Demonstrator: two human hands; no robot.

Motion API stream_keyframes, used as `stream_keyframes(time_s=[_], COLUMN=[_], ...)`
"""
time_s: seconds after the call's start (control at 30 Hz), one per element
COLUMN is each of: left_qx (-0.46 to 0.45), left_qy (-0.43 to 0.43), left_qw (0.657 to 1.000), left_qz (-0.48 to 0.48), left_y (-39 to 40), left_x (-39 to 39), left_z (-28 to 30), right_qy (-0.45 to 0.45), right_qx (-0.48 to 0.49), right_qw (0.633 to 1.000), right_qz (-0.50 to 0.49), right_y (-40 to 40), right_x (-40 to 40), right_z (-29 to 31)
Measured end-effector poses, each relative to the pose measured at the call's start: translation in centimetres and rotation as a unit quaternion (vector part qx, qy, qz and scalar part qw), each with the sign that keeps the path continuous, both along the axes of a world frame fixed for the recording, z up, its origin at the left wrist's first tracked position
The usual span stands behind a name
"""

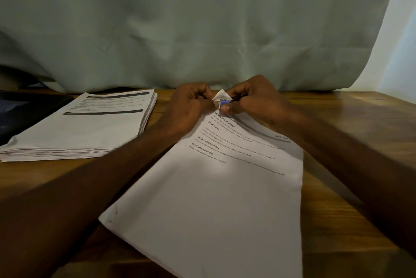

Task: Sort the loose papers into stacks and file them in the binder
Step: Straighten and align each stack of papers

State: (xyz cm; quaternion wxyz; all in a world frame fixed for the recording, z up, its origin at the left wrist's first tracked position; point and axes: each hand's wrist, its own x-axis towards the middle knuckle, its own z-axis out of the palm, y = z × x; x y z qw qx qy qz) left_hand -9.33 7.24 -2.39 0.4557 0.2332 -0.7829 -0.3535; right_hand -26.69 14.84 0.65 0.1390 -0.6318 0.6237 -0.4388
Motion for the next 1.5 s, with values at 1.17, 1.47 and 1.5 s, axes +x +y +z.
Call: stream_keyframes(time_s=[1.17, 1.47, 1.5], left_qx=[0.145, 0.172, 0.172], left_qy=[-0.052, -0.008, -0.007], left_qw=[0.987, 0.983, 0.983], left_qz=[0.050, 0.065, 0.071], left_y=[-2.3, -1.9, -1.9], left_x=[1.2, 1.4, 1.5], left_z=[0.4, 0.8, 0.9], right_qy=[-0.070, -0.079, -0.030], right_qx=[0.055, 0.052, 0.043], right_qw=[0.996, 0.993, 0.994], right_qz=[-0.021, -0.068, -0.096], right_y=[-1.1, -1.6, -1.5], right_x=[-2.3, -2.5, -3.1], right_z=[-1.4, -2.2, -2.1])
